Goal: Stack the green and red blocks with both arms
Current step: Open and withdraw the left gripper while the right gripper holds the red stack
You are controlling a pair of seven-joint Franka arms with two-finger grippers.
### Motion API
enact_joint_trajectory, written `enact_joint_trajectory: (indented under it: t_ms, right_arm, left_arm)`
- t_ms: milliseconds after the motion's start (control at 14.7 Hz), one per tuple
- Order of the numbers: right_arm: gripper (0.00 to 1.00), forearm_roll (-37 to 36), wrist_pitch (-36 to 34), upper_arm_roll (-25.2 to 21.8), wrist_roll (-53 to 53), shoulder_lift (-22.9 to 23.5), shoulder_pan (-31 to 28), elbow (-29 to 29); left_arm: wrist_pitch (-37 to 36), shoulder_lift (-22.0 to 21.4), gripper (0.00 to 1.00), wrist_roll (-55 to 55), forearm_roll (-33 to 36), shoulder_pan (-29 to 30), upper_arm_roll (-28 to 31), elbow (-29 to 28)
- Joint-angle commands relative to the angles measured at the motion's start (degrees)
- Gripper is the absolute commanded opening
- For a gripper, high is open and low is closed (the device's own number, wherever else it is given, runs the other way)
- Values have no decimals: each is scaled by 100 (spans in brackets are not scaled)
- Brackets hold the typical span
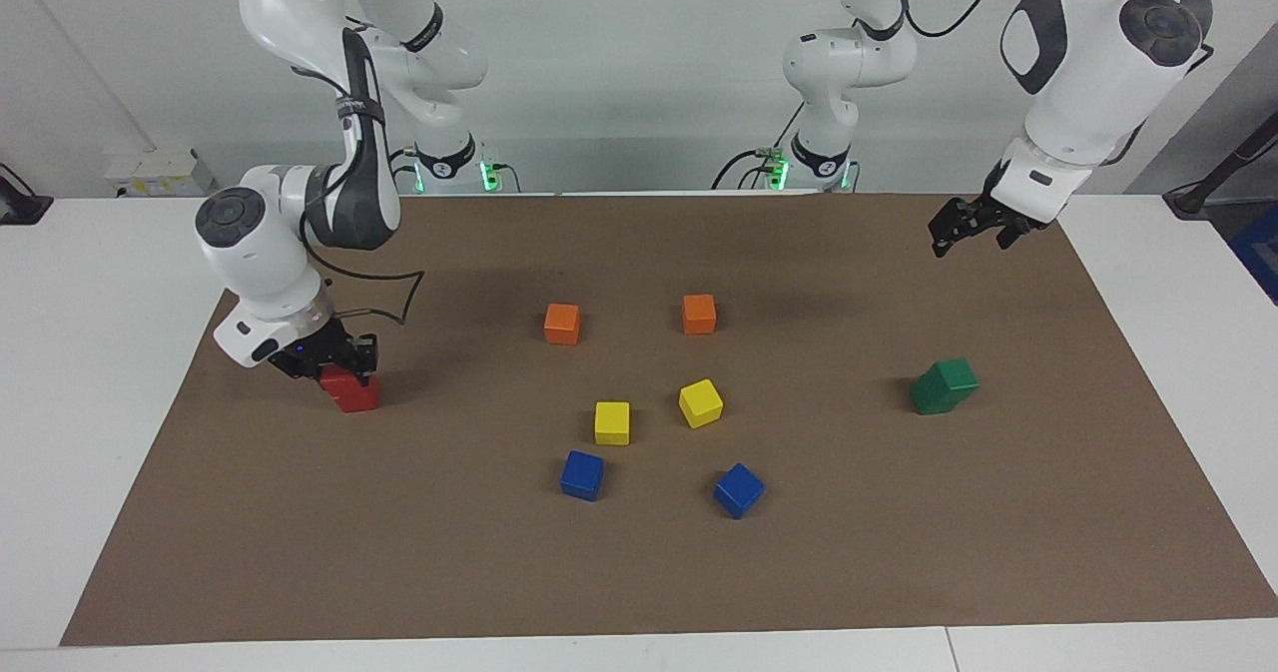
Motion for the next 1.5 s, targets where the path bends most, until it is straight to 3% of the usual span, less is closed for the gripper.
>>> enact_joint_trajectory:
  t_ms: [0,612,1428]
  right_arm:
    - [0,-42,143,41,49,-94,-71,-216]
    - [0,-42,152,41,-30,-103,-150,-216]
    - [0,-42,258,41,-4,-33,-132,-216]
  left_arm:
    - [-223,127,100,-54,-41,-140,92,141]
    - [-179,-76,100,-80,-50,-412,215,-44]
    - [-293,-199,100,-19,-59,-44,67,-36]
